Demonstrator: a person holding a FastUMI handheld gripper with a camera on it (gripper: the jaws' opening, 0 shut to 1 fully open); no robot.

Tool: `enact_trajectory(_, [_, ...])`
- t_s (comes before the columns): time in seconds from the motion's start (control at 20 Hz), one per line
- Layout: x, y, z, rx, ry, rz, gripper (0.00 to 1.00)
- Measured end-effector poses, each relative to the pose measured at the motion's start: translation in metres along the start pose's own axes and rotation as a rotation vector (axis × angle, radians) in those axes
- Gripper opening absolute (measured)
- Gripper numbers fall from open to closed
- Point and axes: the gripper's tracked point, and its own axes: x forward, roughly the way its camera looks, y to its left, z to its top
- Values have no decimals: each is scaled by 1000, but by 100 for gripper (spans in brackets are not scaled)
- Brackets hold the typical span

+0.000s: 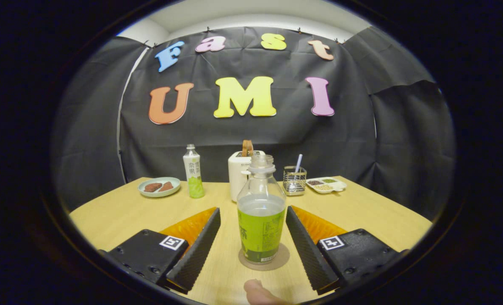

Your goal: Take the bottle from table, then pour the juice into the cup, finally place the bottle on the coaster

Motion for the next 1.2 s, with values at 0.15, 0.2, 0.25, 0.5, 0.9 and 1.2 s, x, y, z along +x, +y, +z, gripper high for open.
enact_trajectory(0.15, [-29, 3, 7, -27, -9, -16, 100])
enact_trajectory(0.2, [-40, 4, 8, -41, -6, -25, 100])
enact_trajectory(0.25, [-51, 6, 11, -48, -8, -27, 100])
enact_trajectory(0.5, [-105, 9, 20, -86, -28, -36, 100])
enact_trajectory(0.9, [-182, -6, 30, -97, -36, -26, 100])
enact_trajectory(1.2, [-227, -28, 33, -69, -68, -6, 100])
